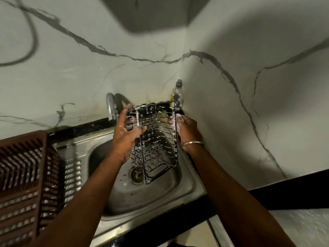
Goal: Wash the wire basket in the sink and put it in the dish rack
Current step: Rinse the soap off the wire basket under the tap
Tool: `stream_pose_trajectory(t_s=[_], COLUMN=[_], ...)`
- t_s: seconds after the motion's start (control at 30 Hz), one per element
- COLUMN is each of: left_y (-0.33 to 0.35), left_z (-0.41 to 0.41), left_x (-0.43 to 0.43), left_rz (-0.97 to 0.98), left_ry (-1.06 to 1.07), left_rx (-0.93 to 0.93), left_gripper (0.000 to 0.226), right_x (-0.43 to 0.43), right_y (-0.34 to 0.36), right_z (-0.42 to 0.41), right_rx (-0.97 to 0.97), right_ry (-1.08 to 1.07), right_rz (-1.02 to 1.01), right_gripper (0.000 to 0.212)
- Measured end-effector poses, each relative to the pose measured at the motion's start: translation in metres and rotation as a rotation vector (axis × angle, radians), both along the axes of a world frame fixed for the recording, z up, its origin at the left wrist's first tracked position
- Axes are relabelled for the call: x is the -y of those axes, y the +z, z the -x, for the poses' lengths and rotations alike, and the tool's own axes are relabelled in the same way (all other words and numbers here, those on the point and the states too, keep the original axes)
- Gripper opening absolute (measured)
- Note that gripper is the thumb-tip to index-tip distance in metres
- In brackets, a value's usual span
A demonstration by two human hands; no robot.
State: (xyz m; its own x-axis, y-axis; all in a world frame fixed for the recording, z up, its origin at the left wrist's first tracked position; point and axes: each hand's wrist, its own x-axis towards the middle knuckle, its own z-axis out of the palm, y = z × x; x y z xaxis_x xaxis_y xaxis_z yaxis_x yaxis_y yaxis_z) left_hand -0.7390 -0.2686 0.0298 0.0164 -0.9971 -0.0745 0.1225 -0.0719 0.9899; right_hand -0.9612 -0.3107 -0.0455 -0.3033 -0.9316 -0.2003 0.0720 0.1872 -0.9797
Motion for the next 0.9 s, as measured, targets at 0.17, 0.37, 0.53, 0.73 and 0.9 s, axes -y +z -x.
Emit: stream_pose_trajectory(t_s=[0.17, 0.37, 0.53, 0.73, 0.9], left_y=[-0.007, -0.031, -0.052, -0.072, -0.086], left_z=[-0.044, -0.083, -0.103, -0.107, -0.110], left_x=[-0.018, -0.039, -0.045, -0.043, -0.032], left_rz=[-0.028, -0.089, -0.164, -0.339, -0.467], left_ry=[0.006, 0.022, 0.037, 0.078, 0.191], left_rx=[-0.027, -0.080, -0.108, -0.083, -0.146], left_gripper=[0.090, 0.093, 0.087, 0.095, 0.065], right_x=[-0.005, -0.012, -0.023, -0.029, -0.017], right_y=[0.006, 0.000, -0.008, -0.030, -0.034], right_z=[-0.038, -0.070, -0.091, -0.107, -0.123], right_rx=[0.052, -0.143, -0.186, -0.243, -0.338], right_ry=[0.099, 0.206, 0.225, 0.225, 0.285], right_rz=[0.134, 0.129, 0.073, -0.013, -0.068], right_gripper=[0.022, 0.022, 0.024, 0.021, 0.021])
